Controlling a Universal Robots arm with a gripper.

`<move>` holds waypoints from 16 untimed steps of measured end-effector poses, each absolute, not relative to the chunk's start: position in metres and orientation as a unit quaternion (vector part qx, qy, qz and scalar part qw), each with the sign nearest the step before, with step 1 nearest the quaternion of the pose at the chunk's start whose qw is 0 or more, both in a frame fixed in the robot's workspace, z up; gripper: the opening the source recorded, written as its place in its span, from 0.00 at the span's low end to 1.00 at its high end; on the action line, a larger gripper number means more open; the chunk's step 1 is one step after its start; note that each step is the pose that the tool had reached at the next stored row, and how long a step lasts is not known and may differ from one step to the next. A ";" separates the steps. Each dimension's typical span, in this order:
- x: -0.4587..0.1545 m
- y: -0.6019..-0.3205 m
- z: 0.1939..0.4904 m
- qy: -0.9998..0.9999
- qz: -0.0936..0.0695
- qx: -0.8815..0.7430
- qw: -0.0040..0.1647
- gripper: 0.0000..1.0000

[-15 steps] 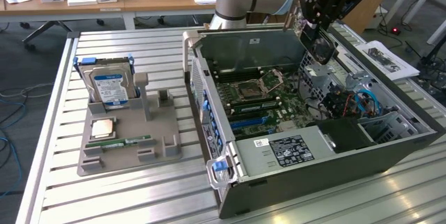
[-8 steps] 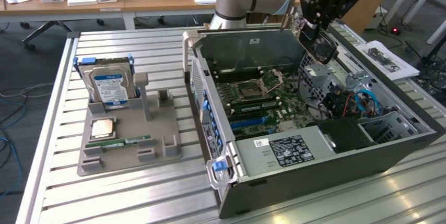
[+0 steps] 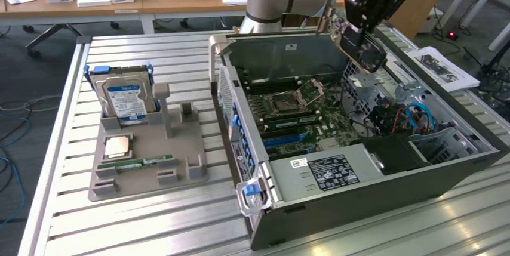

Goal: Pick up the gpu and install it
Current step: 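Insert the gpu into the slot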

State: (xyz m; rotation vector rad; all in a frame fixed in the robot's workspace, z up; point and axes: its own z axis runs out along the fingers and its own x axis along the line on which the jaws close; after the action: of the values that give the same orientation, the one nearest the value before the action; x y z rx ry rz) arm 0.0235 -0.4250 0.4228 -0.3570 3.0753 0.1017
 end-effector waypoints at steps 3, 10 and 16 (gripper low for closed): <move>0.024 -0.425 0.423 0.990 0.033 -0.137 0.021 0.27; 0.023 -0.425 0.423 0.981 0.034 -0.190 0.019 0.27; 0.024 -0.425 0.423 0.971 0.035 -0.237 0.018 0.27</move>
State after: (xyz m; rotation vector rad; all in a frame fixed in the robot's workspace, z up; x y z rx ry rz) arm 0.0235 -0.4250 0.4227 -0.7365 3.0155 0.1098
